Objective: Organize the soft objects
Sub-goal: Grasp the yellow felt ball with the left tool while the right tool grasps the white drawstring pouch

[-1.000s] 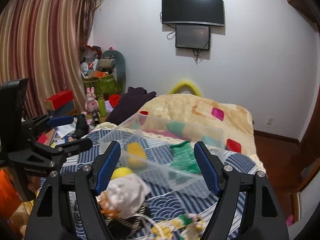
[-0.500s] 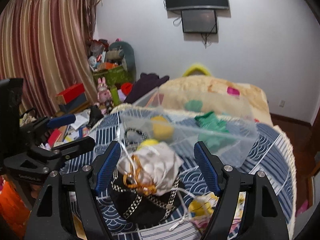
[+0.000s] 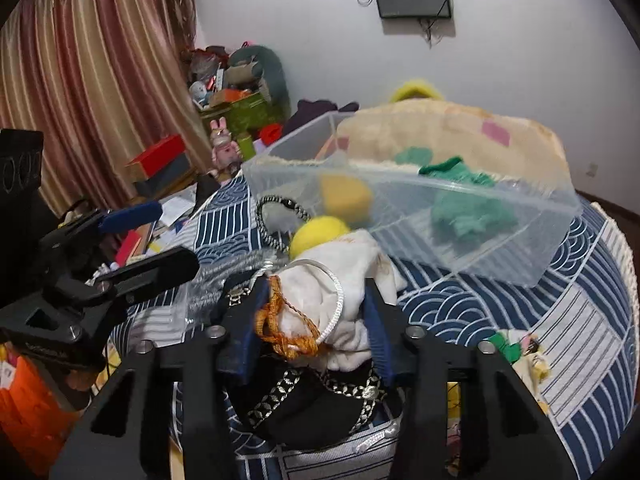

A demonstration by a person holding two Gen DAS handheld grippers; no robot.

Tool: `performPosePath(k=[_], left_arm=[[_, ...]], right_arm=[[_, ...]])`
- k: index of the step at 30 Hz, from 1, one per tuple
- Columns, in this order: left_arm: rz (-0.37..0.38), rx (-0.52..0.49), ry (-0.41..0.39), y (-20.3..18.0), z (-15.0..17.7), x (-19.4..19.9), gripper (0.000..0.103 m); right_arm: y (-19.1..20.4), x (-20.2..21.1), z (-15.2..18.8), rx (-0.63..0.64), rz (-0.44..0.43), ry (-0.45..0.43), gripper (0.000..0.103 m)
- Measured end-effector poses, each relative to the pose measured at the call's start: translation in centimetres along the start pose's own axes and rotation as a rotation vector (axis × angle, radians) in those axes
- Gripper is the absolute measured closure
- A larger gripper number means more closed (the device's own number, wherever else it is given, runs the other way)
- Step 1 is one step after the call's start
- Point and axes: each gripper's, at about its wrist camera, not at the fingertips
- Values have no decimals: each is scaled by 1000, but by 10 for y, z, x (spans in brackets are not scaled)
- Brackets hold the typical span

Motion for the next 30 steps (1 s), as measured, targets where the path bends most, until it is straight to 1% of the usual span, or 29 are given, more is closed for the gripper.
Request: performPosePath(k=[2, 3, 4, 5, 7, 8, 11, 13, 15, 18, 22, 23, 24, 25, 26, 28, 30], left_arm=[[4, 3, 3, -1, -1, -2, 4], [6, 6, 2, -1, -1, -3, 6], [9, 8, 2, -1, -1, -3, 12], [15, 7, 3, -2, -2, -4, 15], [28, -5, 9, -5, -3, -7, 24], [35, -13, 15, -7, -4, -9, 25], [59, -17, 35, -13, -6, -17, 33], [85, -7, 55, -16, -8, -26, 41], [103, 3, 73, -19, -11, -33, 46], [118, 9, 97, -25, -16, -47, 52], [103, -5, 140, -32, -20, -65, 54], [95, -4, 154, -32, -19, -70, 55], [91, -3, 162, -32, -19, -73, 65], [93, 1, 177, -32, -17, -77, 71], [99, 6, 186, -31, -16, -79, 71], [135, 18, 217, -31, -12, -85, 72], [137, 20, 199, -30, -11, -83, 72]], right_arm=[[2, 3, 3, 8, 2, -11, 70], [3, 6, 3, 11, 3, -19, 72], [4, 10, 3, 15, 8, -32, 73], [5, 15, 2, 21, 14, -47, 74], [3, 25, -1, 23, 29, -81, 74], [2, 30, -2, 22, 34, -94, 74], [-5, 47, -5, 7, 52, -143, 74], [-6, 53, -6, -1, 65, -161, 74], [-12, 57, -6, -13, 74, -170, 74], [-17, 60, -4, -31, 81, -177, 74], [-20, 59, -2, -43, 80, -172, 74], [-21, 58, -2, -44, 81, -171, 74], [-21, 58, -2, -45, 79, -171, 74], [-21, 57, -2, -46, 78, -170, 74], [-22, 58, -2, -47, 78, -170, 74], [-23, 57, -3, -47, 82, -170, 74], [-25, 57, -3, -50, 87, -169, 74]])
Point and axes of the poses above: each gripper's, at about its wrist camera, not at the fingertips, and x roughly against the way its jaws point, y to its left, z to its underside, and after that the axes turned 1 degree about -z, right-handed
